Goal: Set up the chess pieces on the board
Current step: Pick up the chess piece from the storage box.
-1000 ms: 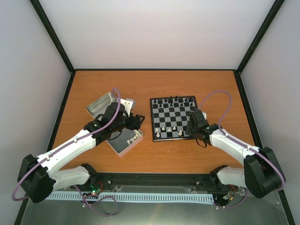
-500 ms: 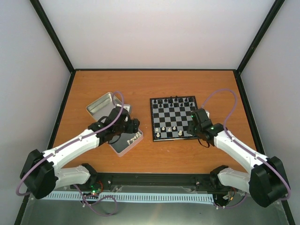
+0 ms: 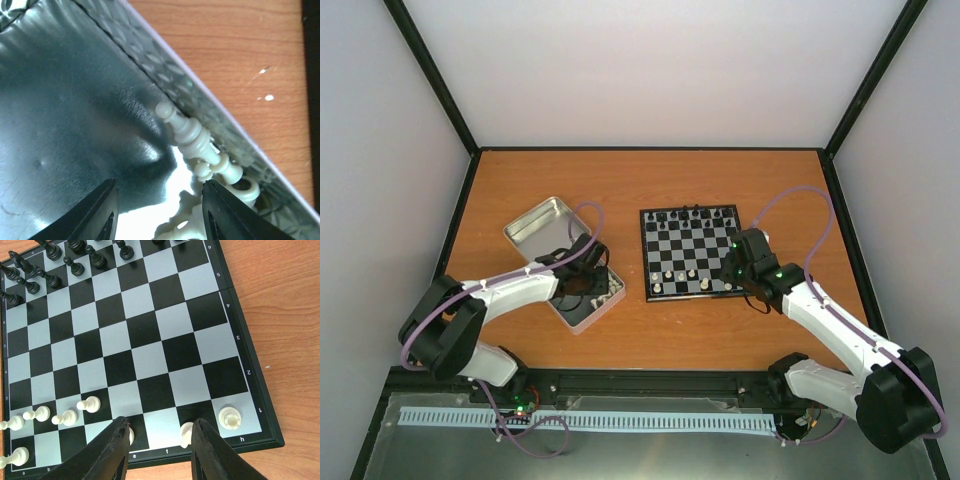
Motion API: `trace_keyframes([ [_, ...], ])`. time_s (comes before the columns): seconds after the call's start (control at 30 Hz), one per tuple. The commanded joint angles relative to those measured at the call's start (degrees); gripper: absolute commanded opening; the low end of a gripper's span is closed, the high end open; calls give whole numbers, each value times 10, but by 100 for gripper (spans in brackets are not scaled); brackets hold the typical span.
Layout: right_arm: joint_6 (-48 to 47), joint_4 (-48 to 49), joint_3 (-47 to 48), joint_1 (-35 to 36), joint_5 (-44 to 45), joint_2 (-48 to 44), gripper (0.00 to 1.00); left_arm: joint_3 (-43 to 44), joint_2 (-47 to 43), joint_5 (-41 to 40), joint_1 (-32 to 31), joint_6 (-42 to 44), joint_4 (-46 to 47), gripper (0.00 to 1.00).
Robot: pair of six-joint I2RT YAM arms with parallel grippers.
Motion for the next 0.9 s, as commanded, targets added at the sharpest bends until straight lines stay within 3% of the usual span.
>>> trace_keyframes([
  [0.0, 6, -7, 9, -4, 0, -12, 35, -10, -16, 31, 6, -61, 60, 46],
  [0.17, 7, -8, 7, -5, 0, -19, 36, -40, -36, 45, 6, -103, 104, 42],
  [0.33, 7, -3, 4, -5, -4, -16, 35, -57, -33, 37, 6, -146, 147, 29],
  [0.87, 4, -4, -1, -4, -2, -22, 35, -37, 19, 24, 6, -148, 168, 33],
])
